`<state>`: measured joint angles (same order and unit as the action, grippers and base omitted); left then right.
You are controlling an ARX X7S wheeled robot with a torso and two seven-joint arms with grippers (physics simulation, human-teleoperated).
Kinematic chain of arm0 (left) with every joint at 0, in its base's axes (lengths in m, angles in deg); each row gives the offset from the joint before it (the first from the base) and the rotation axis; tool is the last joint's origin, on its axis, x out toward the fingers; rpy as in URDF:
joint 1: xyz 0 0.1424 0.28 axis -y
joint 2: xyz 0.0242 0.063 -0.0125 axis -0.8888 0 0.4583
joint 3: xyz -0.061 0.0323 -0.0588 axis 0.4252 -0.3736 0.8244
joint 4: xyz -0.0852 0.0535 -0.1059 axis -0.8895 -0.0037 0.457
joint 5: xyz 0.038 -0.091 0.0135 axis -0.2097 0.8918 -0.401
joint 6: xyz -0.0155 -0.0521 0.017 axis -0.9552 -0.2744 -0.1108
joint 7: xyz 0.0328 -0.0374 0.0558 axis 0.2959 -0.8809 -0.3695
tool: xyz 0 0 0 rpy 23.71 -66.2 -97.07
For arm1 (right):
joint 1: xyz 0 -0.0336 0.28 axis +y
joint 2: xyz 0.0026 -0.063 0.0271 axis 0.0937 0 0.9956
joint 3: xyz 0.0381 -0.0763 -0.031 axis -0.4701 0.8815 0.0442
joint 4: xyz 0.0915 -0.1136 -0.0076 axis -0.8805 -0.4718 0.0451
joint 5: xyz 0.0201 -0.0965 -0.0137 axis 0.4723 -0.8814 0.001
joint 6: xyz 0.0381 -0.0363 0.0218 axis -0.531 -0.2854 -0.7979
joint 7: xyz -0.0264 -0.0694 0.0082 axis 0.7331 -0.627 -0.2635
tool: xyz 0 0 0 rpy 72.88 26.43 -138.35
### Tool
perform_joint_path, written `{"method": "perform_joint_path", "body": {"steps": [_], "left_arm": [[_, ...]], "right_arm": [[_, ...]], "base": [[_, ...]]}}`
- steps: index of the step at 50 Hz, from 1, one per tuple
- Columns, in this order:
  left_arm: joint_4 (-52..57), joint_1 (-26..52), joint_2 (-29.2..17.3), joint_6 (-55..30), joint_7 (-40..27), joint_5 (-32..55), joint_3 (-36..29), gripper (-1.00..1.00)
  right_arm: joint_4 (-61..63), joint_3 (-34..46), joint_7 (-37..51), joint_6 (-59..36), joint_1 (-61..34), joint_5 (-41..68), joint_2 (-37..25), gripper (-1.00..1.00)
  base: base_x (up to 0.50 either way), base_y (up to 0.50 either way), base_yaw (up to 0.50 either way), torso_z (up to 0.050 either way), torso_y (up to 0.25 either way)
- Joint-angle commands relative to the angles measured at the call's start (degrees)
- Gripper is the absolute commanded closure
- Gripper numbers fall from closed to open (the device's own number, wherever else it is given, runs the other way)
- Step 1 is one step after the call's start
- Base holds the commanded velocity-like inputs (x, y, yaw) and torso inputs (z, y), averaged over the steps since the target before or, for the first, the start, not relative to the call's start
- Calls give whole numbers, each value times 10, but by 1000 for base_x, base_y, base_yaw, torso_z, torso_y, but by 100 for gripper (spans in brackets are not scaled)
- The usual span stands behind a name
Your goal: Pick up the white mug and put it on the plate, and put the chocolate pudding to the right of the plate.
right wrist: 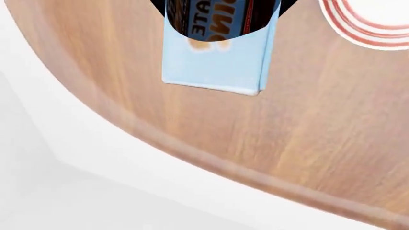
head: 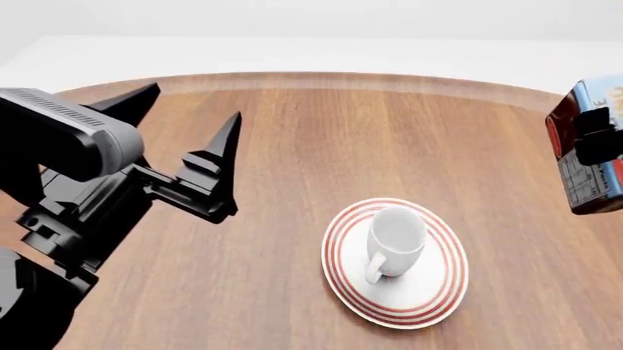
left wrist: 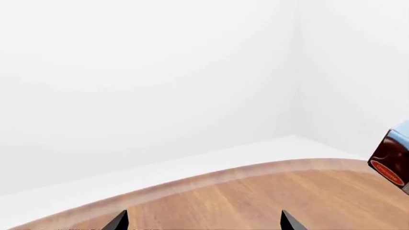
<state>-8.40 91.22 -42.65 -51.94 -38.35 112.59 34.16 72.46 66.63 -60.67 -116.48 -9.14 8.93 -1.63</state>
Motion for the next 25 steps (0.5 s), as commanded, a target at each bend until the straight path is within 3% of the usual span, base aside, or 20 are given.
{"method": "perform_joint_path", "body": {"steps": [1, 25], "left_arm": [[-9, -8, 16, 6, 15, -18, 9, -100], [-12, -17, 20, 7, 15, -22, 7, -100]], "right_arm": [[-38, -22, 13, 34, 33, -10, 22, 100], [-46, -17, 39, 57, 92, -2, 12, 100]], "base": [[0, 0, 0, 0, 0], [0, 0, 0, 0, 0]]}}
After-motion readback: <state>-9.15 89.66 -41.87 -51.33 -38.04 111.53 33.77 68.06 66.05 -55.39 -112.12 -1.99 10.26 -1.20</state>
